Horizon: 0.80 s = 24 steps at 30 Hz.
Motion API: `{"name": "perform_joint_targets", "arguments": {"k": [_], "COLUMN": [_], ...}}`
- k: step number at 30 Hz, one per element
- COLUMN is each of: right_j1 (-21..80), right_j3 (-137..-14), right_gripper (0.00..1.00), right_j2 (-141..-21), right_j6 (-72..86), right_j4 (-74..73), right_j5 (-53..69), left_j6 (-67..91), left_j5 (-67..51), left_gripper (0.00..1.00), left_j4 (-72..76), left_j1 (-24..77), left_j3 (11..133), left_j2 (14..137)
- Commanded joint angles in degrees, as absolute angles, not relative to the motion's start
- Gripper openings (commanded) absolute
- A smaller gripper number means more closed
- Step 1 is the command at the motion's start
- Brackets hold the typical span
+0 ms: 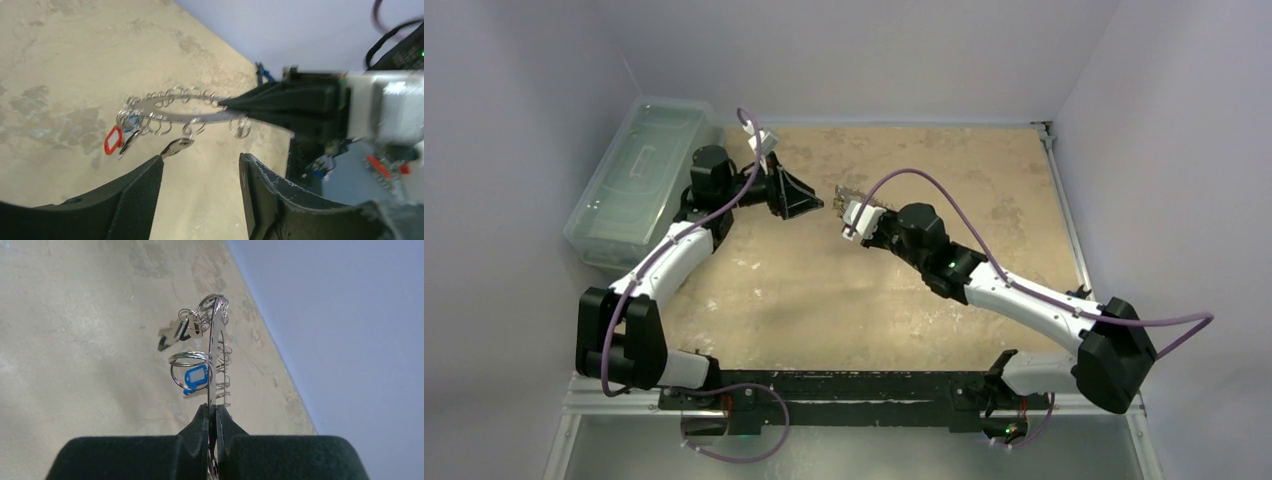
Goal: Remove the keys from the keyring
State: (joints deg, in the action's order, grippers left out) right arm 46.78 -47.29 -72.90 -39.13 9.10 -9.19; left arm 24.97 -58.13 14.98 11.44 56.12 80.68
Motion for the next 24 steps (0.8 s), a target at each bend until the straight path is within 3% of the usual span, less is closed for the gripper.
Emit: {"name": "perform_joint_targets", "arguments": {"k": [1,5,24], "right_j1": [46.6,46.6,46.7], "right_j3": [-54.7,-57.5,-62.2], "right_gripper": [0.0,0.0,0.0], "right_j2": [-70.5,-70.7,-69.8], "right_j6": [-35.7,-33.7,-30.8], "right_j4": [3.0,0.4,-6.1], "right_j5": [-7.0,-5.5,-0.3], "left_j6": [18.1,20.7,28.2], "left_j5": [-59.4,-61.1,-62.4], "left_gripper": [0.52,0.47,0.49], "left_j4": [17.5,24.6,49.0], "left_j1": [11.5,11.5,16.1], "left_j3": [51.2,48.5,42.7], "left_j2": [79.6,79.0,82.3]}}
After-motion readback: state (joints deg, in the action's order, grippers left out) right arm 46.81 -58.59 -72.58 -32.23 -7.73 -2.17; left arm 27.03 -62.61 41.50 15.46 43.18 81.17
